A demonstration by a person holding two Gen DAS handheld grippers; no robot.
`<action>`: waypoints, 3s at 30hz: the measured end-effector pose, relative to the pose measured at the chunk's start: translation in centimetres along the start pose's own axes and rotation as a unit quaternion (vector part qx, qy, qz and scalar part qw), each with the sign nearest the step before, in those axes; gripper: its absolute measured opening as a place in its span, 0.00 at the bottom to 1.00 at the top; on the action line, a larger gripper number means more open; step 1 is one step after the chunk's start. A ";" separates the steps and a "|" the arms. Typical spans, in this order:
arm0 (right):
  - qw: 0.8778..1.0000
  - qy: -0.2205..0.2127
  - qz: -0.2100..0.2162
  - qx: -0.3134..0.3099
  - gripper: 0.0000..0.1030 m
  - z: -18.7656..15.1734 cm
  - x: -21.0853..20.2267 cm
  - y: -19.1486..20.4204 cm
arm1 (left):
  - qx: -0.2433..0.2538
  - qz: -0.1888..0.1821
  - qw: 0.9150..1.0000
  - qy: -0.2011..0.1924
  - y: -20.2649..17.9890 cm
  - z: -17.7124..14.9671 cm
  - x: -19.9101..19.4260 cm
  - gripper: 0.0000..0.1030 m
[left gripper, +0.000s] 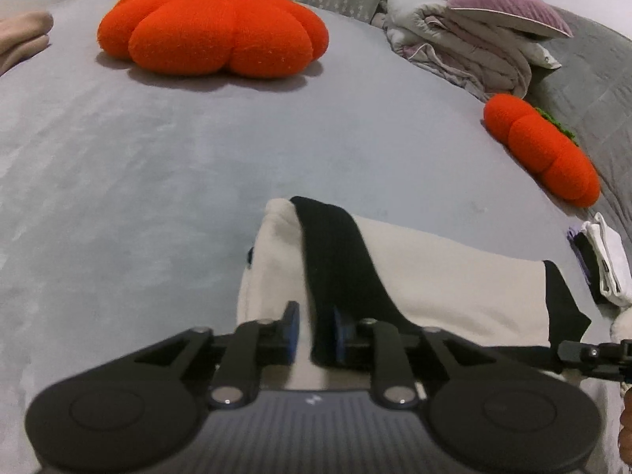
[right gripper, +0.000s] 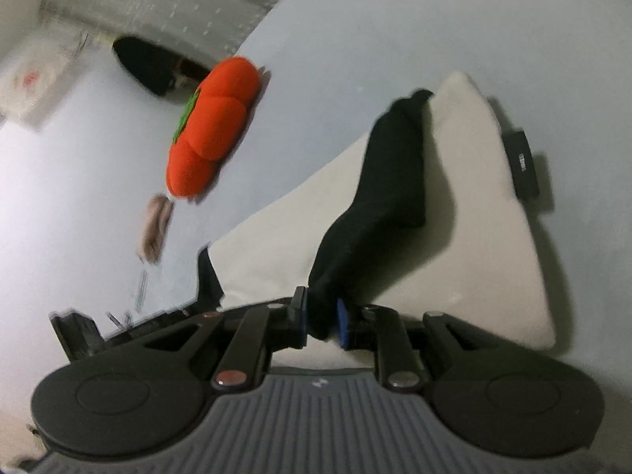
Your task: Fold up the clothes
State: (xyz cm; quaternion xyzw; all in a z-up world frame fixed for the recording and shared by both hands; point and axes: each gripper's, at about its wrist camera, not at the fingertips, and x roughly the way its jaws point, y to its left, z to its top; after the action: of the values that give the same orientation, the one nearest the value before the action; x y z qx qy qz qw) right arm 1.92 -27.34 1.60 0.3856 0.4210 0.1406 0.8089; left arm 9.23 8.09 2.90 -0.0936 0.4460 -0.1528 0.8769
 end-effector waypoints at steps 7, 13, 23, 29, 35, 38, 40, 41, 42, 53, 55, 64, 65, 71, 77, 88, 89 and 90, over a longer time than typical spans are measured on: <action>0.998 -0.039 -0.041 -0.032 0.33 1.2 -2.7 -0.7 | 0.028 0.023 0.999 -0.036 -0.5 0.6 -2.0 0.22; 0.987 -0.112 -0.096 -0.061 0.34 2.8 -5.3 -1.5 | 0.048 0.023 0.995 -0.082 -1.4 1.0 -3.3 0.21; 0.988 -0.131 -0.084 -0.006 0.32 3.5 -1.7 -4.0 | 0.078 0.019 0.994 -0.071 -2.2 0.1 0.9 0.21; 0.982 -0.157 -0.033 0.102 0.26 3.1 -2.3 -7.0 | 0.095 0.037 0.993 -0.060 -2.5 -0.3 1.3 0.20; 0.987 -0.136 -0.084 -0.009 0.19 2.5 -1.3 -3.3 | 0.094 0.040 0.993 -0.057 -2.6 -0.4 1.2 0.20; 0.985 -0.144 -0.091 -0.018 0.22 2.5 -1.8 -2.7 | 0.091 0.038 0.994 -0.056 -2.5 -0.3 1.2 0.20; 0.986 -0.149 -0.071 0.010 0.22 2.8 -2.3 -3.5 | 0.093 0.039 0.993 -0.056 -2.6 -0.3 1.2 0.20; 0.987 -0.150 -0.063 0.021 0.22 2.9 -2.4 -3.8 | 0.093 0.039 0.993 -0.056 -2.6 -0.4 1.2 0.20; 0.987 -0.150 -0.054 0.033 0.22 2.9 -2.5 -4.1 | 0.094 0.040 0.993 -0.056 -2.6 -0.4 1.2 0.20; 0.986 -0.140 -0.087 -0.009 0.05 2.3 -2.1 -2.9 | 0.094 0.038 0.993 -0.056 -2.5 -0.4 1.1 0.20; 0.986 -0.143 -0.081 -0.006 0.03 2.6 -2.8 -2.9 | 0.092 0.035 0.994 -0.054 -2.4 -0.3 1.1 0.20; 0.986 -0.141 -0.086 0.016 0.11 2.9 -2.7 -3.5 | 0.083 0.028 0.995 -0.048 -2.0 0.0 1.0 0.19; 0.987 -0.142 -0.073 0.021 0.12 3.0 -2.7 -3.5 | 0.081 0.028 0.995 -0.048 -2.0 0.0 1.0 0.19; 0.989 -0.132 -0.072 -0.016 0.13 2.9 -1.2 -1.9 | 0.090 0.036 0.994 -0.051 -2.5 -0.3 1.1 0.19; 0.987 -0.127 -0.092 -0.028 0.14 2.9 0.0 -1.5 | 0.090 0.040 0.994 -0.052 -2.5 -0.3 1.2 0.19; 0.981 -0.128 -0.131 -0.066 0.06 2.8 0.4 -1.0 | 0.088 0.034 0.994 -0.051 -2.1 -0.2 1.2 0.19; 0.981 -0.127 -0.131 -0.064 0.06 2.9 0.1 -1.1 | 0.089 0.033 0.994 -0.051 -2.1 -0.2 1.1 0.19; 0.982 -0.126 -0.128 -0.058 0.06 2.9 -0.2 -1.4 | 0.090 0.033 0.994 -0.051 -2.0 -0.2 1.1 0.19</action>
State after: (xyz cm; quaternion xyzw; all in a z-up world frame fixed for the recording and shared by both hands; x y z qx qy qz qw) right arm 3.97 -29.80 1.69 0.2959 0.3529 0.0102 0.8876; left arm 9.35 5.78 2.54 -0.0074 0.3879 -0.1586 0.9079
